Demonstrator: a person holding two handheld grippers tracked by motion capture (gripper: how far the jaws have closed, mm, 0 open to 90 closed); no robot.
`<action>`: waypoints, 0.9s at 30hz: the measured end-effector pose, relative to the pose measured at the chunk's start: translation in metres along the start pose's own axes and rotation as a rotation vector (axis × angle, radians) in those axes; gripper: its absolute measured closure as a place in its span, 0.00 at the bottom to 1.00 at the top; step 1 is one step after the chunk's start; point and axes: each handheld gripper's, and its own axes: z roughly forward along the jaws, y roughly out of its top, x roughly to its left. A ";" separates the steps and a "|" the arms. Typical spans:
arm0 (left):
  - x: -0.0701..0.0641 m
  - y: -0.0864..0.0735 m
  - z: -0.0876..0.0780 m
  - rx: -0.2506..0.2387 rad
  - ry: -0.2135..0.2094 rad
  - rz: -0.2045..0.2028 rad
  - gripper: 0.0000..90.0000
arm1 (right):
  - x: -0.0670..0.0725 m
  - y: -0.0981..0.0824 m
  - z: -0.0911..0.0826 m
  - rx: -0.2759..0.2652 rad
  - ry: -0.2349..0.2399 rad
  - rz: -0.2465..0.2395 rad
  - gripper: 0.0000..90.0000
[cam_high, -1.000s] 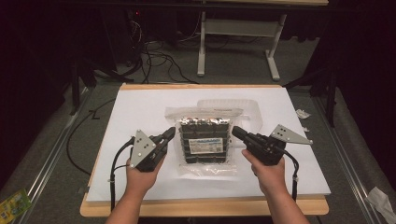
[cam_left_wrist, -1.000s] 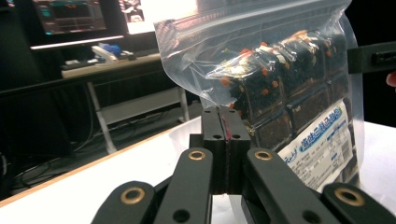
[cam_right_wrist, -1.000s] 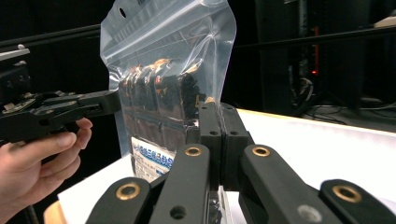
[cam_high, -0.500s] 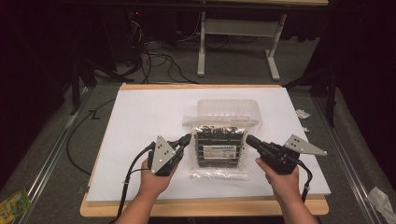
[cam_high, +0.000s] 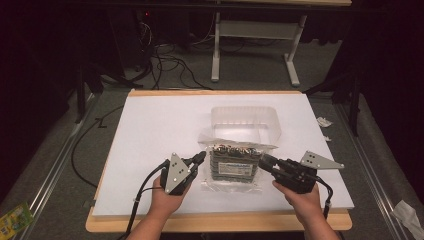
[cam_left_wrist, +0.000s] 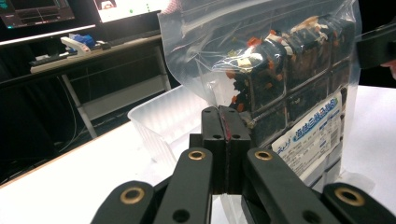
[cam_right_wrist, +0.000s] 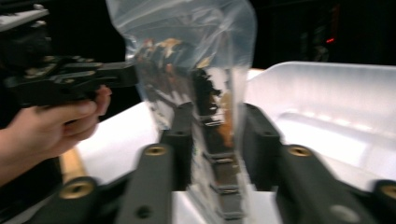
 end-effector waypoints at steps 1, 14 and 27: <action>0.000 0.000 0.000 0.000 0.000 0.000 1.00 | 0.000 0.000 0.000 0.000 0.000 0.000 0.72; 0.002 -0.001 0.002 0.010 0.017 -0.032 1.00 | 0.000 -0.005 0.027 0.135 0.075 -0.116 0.75; 0.029 -0.022 0.050 0.181 0.178 -0.217 0.67 | -0.005 0.012 -0.007 0.048 0.026 -0.093 0.85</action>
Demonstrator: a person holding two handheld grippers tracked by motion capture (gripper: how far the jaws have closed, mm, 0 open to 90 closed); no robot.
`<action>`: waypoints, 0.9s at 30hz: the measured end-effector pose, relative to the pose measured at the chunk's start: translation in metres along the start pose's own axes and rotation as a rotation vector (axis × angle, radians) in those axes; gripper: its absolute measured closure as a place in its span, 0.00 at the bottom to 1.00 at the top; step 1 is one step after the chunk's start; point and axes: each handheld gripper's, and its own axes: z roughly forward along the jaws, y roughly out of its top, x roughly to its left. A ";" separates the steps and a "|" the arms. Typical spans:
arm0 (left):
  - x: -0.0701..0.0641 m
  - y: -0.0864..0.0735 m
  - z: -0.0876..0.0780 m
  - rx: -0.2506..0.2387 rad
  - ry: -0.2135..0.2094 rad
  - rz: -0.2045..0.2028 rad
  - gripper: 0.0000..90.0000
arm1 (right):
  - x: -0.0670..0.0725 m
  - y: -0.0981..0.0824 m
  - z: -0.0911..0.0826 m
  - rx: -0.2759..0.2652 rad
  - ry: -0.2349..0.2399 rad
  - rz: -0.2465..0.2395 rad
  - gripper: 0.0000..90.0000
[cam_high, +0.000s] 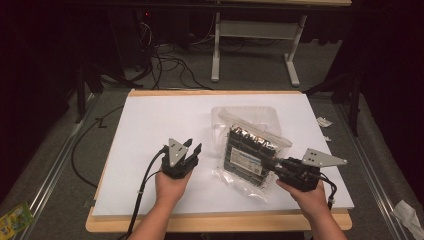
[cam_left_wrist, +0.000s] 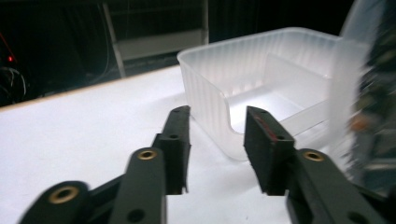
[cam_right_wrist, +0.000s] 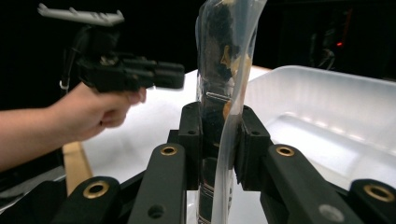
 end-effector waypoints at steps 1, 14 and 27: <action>0.000 0.000 0.000 0.000 0.000 0.000 0.64 | 0.000 0.000 0.000 0.000 0.000 0.000 0.85; -0.021 0.013 0.116 0.157 0.217 -0.124 0.74 | -0.022 0.007 -0.038 -0.100 -0.068 0.044 0.85; -0.015 0.007 0.103 0.147 0.475 -0.206 0.97 | -0.022 0.009 -0.038 -0.111 -0.058 0.049 0.85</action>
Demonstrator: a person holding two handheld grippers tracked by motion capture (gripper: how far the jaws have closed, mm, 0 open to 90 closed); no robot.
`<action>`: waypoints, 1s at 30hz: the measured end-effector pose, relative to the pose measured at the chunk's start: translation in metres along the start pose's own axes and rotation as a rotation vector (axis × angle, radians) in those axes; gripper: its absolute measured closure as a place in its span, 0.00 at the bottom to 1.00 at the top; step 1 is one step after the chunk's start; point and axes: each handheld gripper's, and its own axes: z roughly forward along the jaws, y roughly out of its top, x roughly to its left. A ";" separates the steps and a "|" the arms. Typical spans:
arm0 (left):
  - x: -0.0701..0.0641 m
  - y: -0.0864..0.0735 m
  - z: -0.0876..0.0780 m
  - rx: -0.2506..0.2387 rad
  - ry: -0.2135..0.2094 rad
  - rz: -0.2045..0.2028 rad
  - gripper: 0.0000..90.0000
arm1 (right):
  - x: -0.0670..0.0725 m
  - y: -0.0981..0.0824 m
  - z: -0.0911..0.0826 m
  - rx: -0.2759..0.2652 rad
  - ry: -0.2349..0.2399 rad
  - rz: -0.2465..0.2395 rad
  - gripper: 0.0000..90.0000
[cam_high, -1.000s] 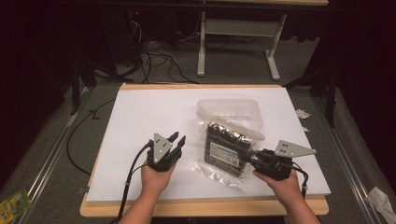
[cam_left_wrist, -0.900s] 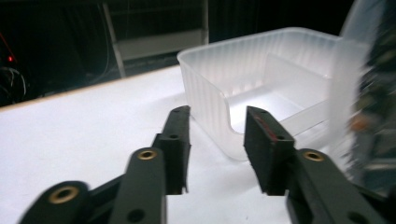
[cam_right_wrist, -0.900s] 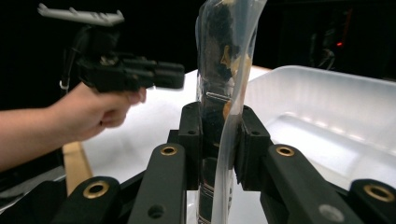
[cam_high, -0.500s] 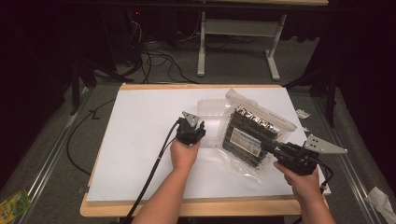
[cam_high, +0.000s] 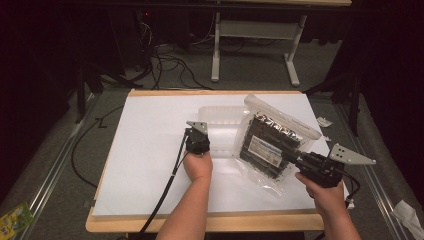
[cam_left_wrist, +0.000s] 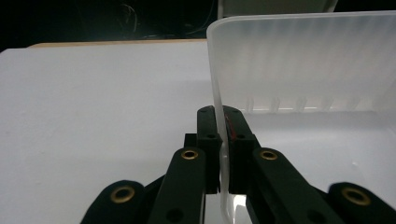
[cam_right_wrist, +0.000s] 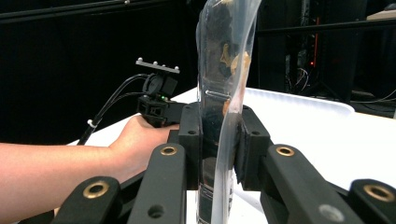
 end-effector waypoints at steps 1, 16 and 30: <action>0.001 0.000 -0.001 0.002 0.001 -0.006 0.97 | 0.000 0.000 0.001 0.003 0.001 -0.004 0.85; 0.025 -0.008 -0.024 -0.026 -0.150 0.113 0.42 | 0.006 -0.002 0.008 0.018 0.023 -0.006 0.85; 0.119 -0.034 -0.120 -0.057 -0.473 0.182 0.40 | 0.026 0.012 0.013 -0.042 -0.014 -0.068 0.85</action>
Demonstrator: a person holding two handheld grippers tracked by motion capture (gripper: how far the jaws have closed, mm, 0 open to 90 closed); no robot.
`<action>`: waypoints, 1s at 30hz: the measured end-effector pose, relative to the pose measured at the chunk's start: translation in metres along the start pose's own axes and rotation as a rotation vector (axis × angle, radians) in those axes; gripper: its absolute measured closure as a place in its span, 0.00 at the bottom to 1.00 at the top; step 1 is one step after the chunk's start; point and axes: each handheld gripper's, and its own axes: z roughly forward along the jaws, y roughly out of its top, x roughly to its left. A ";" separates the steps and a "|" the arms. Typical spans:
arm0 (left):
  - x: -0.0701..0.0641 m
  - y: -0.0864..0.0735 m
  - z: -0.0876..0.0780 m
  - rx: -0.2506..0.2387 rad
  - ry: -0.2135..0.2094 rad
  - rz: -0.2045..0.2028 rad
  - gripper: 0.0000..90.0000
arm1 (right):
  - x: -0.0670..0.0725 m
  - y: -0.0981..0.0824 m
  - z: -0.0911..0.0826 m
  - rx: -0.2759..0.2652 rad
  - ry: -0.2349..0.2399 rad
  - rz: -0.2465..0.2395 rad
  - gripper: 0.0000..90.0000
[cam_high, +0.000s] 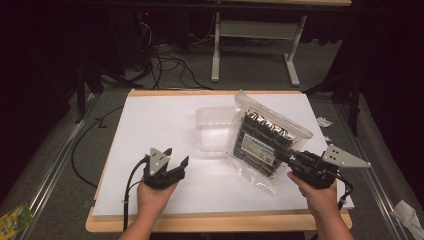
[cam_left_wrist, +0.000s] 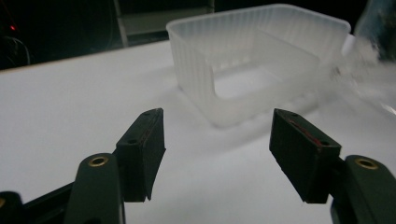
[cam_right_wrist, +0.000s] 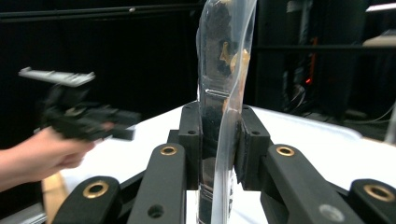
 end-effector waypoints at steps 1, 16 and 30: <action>0.001 -0.004 -0.008 0.005 -0.011 -0.003 0.39 | 0.001 0.002 0.001 -0.006 -0.011 -0.009 0.85; 0.004 -0.024 -0.031 -0.007 -0.044 0.037 0.37 | -0.022 0.037 0.053 -0.041 -0.143 -0.020 0.85; 0.007 -0.024 -0.030 -0.009 -0.037 0.045 0.38 | -0.050 0.049 0.118 -0.037 -0.140 -0.051 0.85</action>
